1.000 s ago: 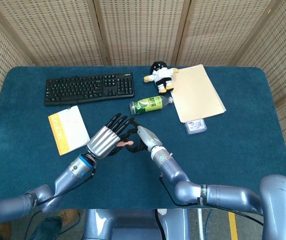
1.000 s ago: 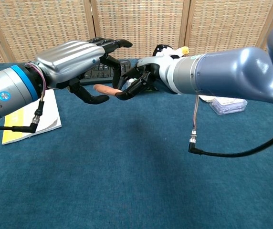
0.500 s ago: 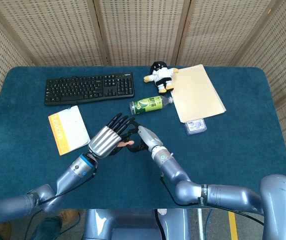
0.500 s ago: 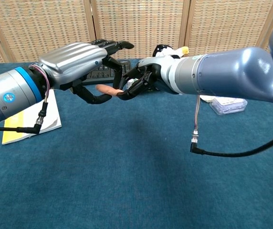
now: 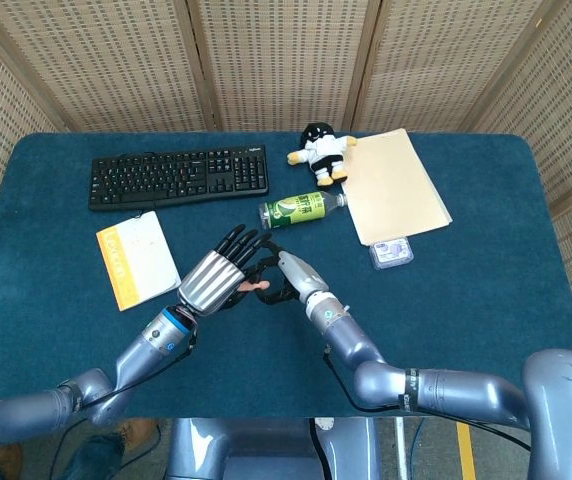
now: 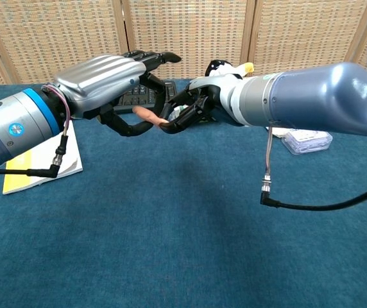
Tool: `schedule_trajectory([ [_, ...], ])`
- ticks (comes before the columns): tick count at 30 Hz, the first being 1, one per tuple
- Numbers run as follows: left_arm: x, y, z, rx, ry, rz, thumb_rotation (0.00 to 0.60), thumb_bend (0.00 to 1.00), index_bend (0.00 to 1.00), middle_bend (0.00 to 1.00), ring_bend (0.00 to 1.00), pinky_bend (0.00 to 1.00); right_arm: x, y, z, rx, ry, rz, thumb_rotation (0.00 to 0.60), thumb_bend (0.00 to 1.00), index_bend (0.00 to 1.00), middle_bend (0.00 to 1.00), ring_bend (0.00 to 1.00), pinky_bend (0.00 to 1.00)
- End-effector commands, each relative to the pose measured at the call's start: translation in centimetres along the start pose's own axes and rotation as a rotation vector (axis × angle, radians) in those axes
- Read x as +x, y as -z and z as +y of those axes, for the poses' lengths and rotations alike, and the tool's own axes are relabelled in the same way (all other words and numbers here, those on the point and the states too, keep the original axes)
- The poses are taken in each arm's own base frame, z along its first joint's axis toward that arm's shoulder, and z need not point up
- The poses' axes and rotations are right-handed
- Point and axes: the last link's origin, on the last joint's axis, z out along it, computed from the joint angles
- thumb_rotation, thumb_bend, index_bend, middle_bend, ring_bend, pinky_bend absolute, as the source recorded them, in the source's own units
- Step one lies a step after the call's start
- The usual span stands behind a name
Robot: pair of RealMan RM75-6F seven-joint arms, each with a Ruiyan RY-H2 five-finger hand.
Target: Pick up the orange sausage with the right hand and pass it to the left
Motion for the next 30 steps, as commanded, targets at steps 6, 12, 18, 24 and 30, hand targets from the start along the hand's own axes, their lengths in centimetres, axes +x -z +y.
schedule_trajectory([
  [6, 0.4, -0.1, -0.2, 0.008, 0.006, 0.013, 0.600, 0.47, 0.79, 0.00, 0.00, 0.00, 0.2, 0.0, 0.3, -0.005, 0.004, 0.010, 0.600, 0.64, 0.71, 0.14, 0.00, 0.00],
  [12, 0.6, -0.1, -0.4, 0.014, 0.008, 0.020, 0.600, 0.47, 0.80, 0.00, 0.00, 0.00, 0.5, 0.1, 0.8, -0.013, 0.007, 0.017, 0.600, 0.64, 0.74, 0.15, 0.00, 0.00],
  [18, 1.2, 0.0, -0.7, 0.026, 0.011, 0.031, 0.600, 0.47, 0.80, 0.00, 0.00, 0.00, 0.9, 0.2, 1.4, -0.023, 0.009, 0.027, 0.600, 0.64, 0.75, 0.15, 0.00, 0.00],
  [24, 2.3, 0.2, -1.7, 0.055, 0.011, 0.063, 0.600, 0.47, 0.80, 0.00, 0.00, 0.00, 1.6, 0.4, 2.5, -0.047, 0.005, 0.041, 0.600, 0.64, 0.75, 0.15, 0.00, 0.00],
  [30, 4.5, 0.7, -4.1, 0.111, 0.005, 0.115, 0.600, 0.47, 0.81, 0.00, 0.00, 0.00, 2.8, 0.7, 3.9, -0.076, 0.003, 0.069, 0.600, 0.64, 0.75, 0.15, 0.00, 0.00],
])
